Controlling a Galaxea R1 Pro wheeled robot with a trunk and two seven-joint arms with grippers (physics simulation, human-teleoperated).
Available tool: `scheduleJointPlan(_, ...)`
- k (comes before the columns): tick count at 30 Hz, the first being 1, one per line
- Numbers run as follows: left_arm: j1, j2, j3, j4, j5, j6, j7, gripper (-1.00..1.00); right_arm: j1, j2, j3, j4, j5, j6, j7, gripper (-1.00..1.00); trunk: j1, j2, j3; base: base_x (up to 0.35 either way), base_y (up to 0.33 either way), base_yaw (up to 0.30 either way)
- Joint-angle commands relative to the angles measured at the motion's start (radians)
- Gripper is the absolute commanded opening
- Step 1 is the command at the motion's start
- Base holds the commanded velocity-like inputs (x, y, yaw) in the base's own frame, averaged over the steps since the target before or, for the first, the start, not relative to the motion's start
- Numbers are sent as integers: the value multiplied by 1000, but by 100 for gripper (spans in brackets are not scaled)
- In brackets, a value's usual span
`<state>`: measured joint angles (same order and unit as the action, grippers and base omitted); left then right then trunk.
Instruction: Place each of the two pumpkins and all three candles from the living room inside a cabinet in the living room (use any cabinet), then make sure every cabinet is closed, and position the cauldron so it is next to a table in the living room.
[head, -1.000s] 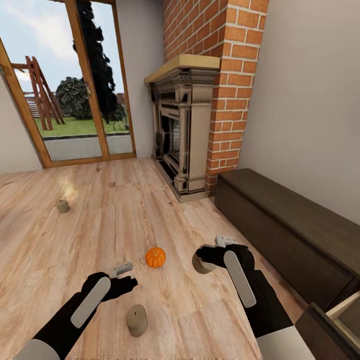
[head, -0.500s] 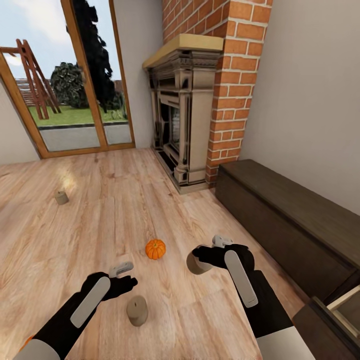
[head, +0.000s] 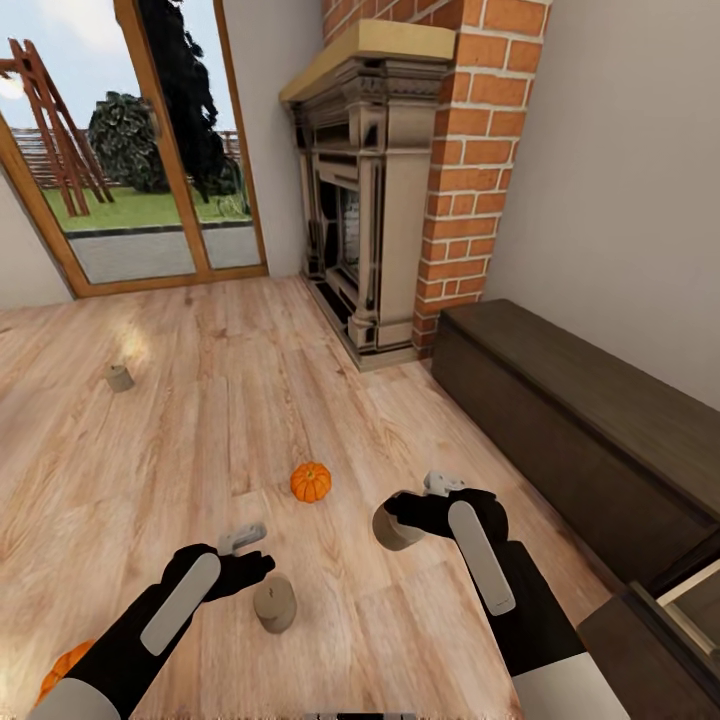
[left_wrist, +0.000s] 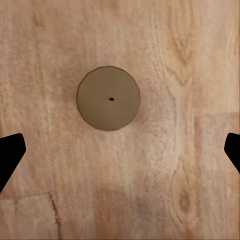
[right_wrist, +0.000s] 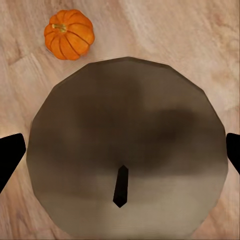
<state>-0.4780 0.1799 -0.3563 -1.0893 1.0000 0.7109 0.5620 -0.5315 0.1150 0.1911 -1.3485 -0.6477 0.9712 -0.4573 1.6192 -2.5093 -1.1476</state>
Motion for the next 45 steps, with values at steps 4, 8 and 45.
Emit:
scheduleJointPlan(4, -1, 1, -2, -1, 11, -1, 11, 100, -1, 0, 1, 0, -10, 1, -11, -100, 2, -1, -16, 0, 0, 0)
scheduleJointPlan(8, -1, 1, 0, -1, 14, -1, 11, 100, -1, 0, 1, -2, -10, 1, -11, -100, 2, -2, -20, 0, 0, 0)
scheduleJointPlan(45, -1, 3, 0, -1, 20, 1, 7, 100, 67, -23, -4, -133, -147, 7, 301, -100, 2, -2, -20, 67, 27, 0)
